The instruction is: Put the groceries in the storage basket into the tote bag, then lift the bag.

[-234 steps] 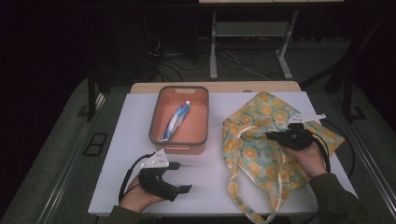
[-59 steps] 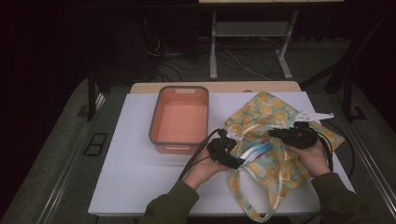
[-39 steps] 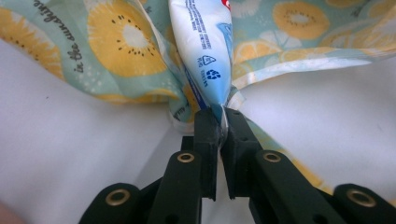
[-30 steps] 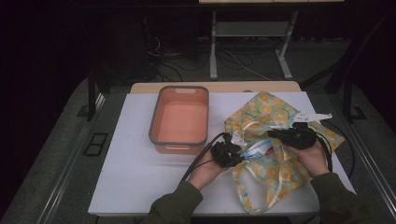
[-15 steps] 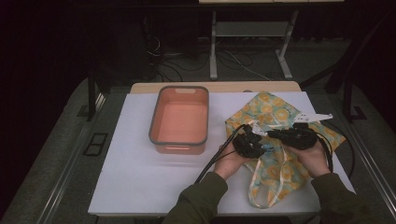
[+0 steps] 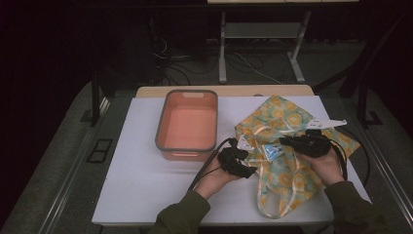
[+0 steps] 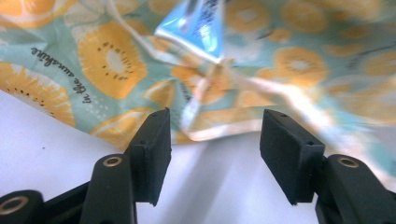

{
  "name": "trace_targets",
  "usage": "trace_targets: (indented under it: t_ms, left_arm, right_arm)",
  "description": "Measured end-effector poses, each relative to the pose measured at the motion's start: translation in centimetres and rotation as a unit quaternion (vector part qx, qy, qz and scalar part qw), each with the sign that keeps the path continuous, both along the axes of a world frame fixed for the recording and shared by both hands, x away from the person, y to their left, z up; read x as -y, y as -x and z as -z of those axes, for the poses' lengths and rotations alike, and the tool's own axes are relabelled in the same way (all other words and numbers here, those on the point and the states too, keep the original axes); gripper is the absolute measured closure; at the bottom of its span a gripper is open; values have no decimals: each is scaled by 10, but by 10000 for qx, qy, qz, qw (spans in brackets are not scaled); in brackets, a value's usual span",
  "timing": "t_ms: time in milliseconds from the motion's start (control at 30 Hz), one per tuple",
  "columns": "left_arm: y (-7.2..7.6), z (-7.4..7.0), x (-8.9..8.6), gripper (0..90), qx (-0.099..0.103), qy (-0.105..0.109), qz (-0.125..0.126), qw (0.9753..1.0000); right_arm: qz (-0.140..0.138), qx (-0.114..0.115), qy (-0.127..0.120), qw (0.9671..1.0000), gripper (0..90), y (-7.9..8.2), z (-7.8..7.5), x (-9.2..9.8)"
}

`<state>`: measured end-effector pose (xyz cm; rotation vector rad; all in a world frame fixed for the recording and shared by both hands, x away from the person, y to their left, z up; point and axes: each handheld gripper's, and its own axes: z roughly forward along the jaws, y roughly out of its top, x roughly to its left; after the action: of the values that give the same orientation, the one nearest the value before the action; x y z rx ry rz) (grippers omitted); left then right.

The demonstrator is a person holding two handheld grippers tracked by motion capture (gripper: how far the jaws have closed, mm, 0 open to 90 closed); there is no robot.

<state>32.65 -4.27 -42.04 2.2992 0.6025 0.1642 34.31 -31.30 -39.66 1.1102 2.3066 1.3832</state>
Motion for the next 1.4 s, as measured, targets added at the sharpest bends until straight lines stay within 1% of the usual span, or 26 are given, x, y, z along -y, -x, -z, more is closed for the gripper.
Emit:
trace_targets:
  t_ms: [100,167,233,267,300,333,400,433,467,500,567,600,667,733,833,867,900,933,967,1000,1100,1167,1200,1233,1300,1400]
  left_arm:
    - [-11,10,9,416,161,-103,-311,9993]
    - [-19,17,13,426,76,-26,-386,9992]
    - [-26,23,17,482,-39,-113,-374,9992]
    - [-28,26,18,537,-58,-124,-371,9992]
    - [-28,27,19,537,4,-110,-346,9993]
    - [-29,26,19,735,20,-116,-332,9994]
    - [-31,25,17,874,-143,-20,-357,9993]
    - [-30,23,16,874,-145,-17,-403,9991]
    - [-28,19,14,883,-137,55,-427,9990]
    - [-26,15,11,889,-99,204,-429,9988]
    - [-20,4,4,890,18,371,-460,9983]
    - [-17,-2,0,890,60,470,-469,9978]
    - [-13,-12,-6,890,156,577,-508,9969]
    - [-9,-18,-10,889,183,646,-532,9963]
    - [-7,-19,-15,889,165,682,-537,9961]
    - [-7,-18,-16,890,160,706,-559,9958]
    - [-6,-18,-17,890,143,723,-572,9956]
    - [-6,-17,-18,890,134,746,-567,9955]
    - [-6,-16,-19,890,118,758,-588,9953]
    - [-6,-16,-19,890,105,753,-592,9953]
    - [-7,-17,-21,891,81,801,-585,9950]
    - [-7,-16,-21,891,57,833,-586,9948]
    - [-6,-16,-21,891,55,827,-595,9948]
    - [-6,-15,-22,891,36,823,-591,9948]
    - [-7,-14,-22,891,28,813,-581,9950]
    - [-7,-13,-23,891,26,793,-595,9951]
  right_arm:
    - [-2,-17,11,10000,888,1,0,0]
    - [-27,5,15,10000,887,2,1,0]
    - [-36,-22,11,10000,883,2,1,1]
    - [-36,-33,-2,10000,879,1,1,2]
    - [-36,-33,-2,10000,879,1,1,2]
    - [-58,-104,-18,9999,810,1,2,3]
    - [-36,-150,-4,9999,668,4,1,2]
    - [-36,-150,-4,9999,668,4,1,2]
    - [-38,-194,-6,9998,600,7,0,2]
    - [4,-181,107,9998,507,16,-5,2]
    - [-151,-141,180,9996,467,28,-12,0]
    - [-151,-141,180,9996,467,28,-12,0]
    - [-402,-179,259,9987,422,47,-18,-8]
    - [-489,-191,308,9981,413,54,-17,-13]
    - [-743,-252,494,9957,372,70,-8,-27]
    - [-896,-316,592,9937,320,77,-1,-37]
    - [-896,-316,592,9937,320,77,-1,-37]
    - [-939,-342,692,9926,298,80,3,-42]
    - [-971,-381,926,9902,249,81,13,-52]
    - [-971,-381,926,9902,249,81,13,-52]
    - [-924,-495,1217,9870,211,78,28,-63]
    - [-897,-575,1331,9854,209,74,37,-67]
    - [-949,-641,1462,9826,211,72,43,-72]
    - [-949,-641,1462,9826,211,72,43,-72]
    - [-996,-666,1586,9800,212,72,48,-77]
    - [-995,-535,1806,9770,265,75,50,-80]
